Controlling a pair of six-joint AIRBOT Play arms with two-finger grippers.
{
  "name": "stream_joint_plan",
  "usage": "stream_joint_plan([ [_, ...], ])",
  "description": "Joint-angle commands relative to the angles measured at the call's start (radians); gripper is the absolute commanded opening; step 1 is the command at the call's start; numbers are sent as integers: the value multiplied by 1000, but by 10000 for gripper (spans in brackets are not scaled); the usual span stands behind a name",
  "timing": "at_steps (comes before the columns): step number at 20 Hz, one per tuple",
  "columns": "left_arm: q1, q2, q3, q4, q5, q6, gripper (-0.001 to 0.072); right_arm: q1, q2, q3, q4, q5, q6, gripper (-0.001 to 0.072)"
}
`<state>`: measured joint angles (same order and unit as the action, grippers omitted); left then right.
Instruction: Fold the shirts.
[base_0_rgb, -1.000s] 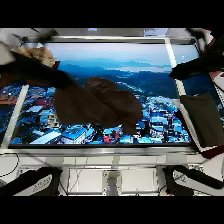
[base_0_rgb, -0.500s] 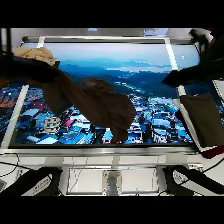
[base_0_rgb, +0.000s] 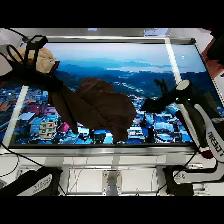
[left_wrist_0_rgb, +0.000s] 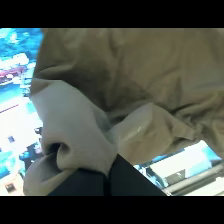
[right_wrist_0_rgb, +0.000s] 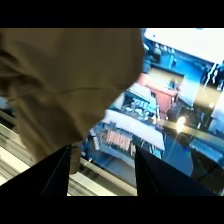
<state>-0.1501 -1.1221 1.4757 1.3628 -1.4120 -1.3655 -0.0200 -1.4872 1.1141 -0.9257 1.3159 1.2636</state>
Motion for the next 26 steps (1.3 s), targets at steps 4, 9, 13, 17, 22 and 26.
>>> stream_joint_plan([
  [4, 1, -4, -7, 26, 50, 0, 14, 29, -137, -45, 123, -106, -8, 466],
  [9, 1, -4, -7, 27, 61, 1, 14, 132, -210, -44, 166, -205, -15, 466],
  [13, 1, -4, -7, 31, 61, 2, 14, 175, -210, -43, 312, -269, -97, 376],
  [17, 1, -3, 2, 118, 66, 1, 14, 140, -205, -6, 568, -119, -267, 20],
  [22, 1, 2, 187, 328, -35, -33, 14, -6, -6, 162, 561, 31, -229, 20],
  [26, 0, 74, 314, 332, -89, -48, 14, -145, 293, 277, 460, 107, -182, 20],
])
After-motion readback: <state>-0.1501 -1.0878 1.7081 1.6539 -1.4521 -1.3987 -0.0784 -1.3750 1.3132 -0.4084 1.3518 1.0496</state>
